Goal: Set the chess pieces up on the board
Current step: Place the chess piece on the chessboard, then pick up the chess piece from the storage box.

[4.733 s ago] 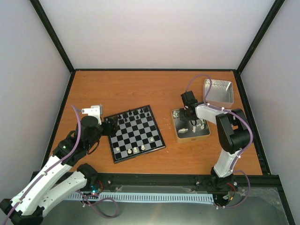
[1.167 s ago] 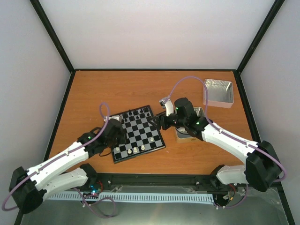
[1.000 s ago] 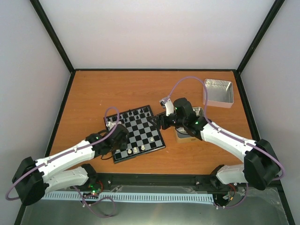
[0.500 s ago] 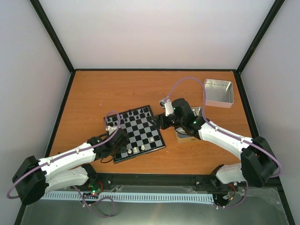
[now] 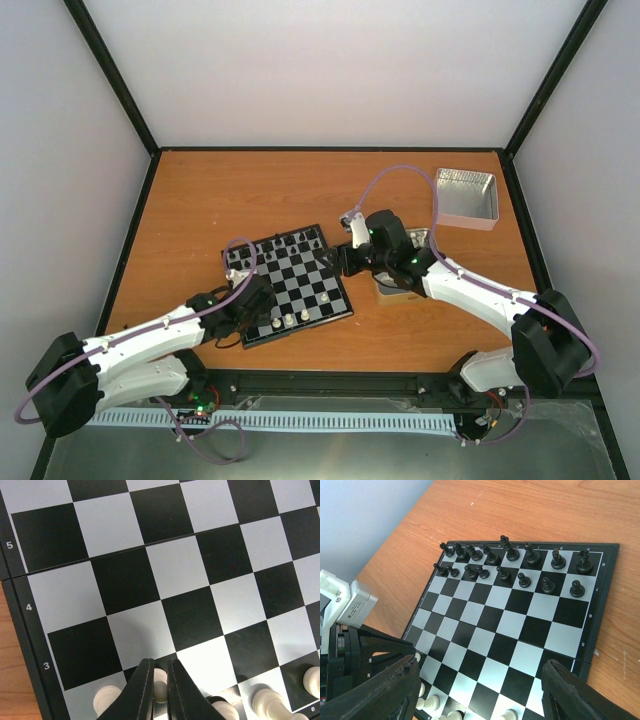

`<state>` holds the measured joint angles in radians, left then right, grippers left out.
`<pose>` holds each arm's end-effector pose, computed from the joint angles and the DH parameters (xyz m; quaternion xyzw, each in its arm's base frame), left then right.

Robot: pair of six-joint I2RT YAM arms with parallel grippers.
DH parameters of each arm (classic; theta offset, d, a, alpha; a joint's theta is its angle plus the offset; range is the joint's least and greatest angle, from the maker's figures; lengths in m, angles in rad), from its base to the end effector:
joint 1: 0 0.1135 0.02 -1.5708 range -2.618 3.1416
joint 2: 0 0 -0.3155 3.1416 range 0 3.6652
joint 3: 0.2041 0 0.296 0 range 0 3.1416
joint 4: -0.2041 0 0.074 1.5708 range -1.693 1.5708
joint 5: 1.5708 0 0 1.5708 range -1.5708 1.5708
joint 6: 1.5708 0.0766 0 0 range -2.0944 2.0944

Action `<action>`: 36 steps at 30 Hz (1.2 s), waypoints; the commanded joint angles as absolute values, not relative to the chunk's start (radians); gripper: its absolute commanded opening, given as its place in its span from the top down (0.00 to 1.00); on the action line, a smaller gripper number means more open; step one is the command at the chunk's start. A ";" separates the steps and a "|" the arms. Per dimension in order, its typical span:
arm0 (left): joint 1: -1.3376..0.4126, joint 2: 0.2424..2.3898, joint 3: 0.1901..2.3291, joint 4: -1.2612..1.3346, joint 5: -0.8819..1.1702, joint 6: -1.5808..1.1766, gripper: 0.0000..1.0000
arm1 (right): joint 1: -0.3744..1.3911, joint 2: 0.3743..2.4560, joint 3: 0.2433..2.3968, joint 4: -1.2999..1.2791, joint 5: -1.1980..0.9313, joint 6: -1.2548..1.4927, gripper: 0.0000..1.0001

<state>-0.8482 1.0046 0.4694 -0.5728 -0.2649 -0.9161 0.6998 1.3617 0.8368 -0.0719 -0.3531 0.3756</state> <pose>0.1451 -0.1343 0.1512 -0.0630 0.9632 -0.0938 0.2437 0.2553 0.2496 0.2468 -0.2215 0.8453 0.3693 0.3162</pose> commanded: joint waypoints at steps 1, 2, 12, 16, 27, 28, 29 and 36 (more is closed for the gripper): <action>-0.859 1.009 0.461 -0.560 -0.264 -0.936 0.91 | 0.696 1.363 0.846 -0.062 -0.341 0.378 0.34; -0.859 1.010 0.464 -0.558 -0.264 -0.935 0.89 | 0.696 1.363 0.847 -0.063 -0.343 0.378 0.34; -0.859 0.976 0.565 -0.638 -0.296 -0.918 0.72 | 0.671 1.313 0.857 -0.130 -0.173 0.464 0.34; -0.858 0.921 0.656 -0.670 -0.333 -0.895 0.69 | 0.561 1.267 0.825 -0.267 0.053 0.599 0.34; -0.857 0.805 0.731 -0.634 -0.418 -0.806 0.58 | 0.378 1.436 0.838 -0.465 0.246 0.613 0.44; -0.857 0.806 0.731 -0.637 -0.416 -0.808 0.58 | 0.368 1.457 0.844 -0.452 0.233 0.586 0.47; -0.856 0.807 0.731 -0.641 -0.414 -0.815 0.58 | 0.360 1.478 0.849 -0.446 0.227 0.562 0.49; -0.855 0.794 0.707 -0.640 -0.397 -0.845 0.55 | 0.330 1.577 0.887 -0.382 0.213 0.466 0.52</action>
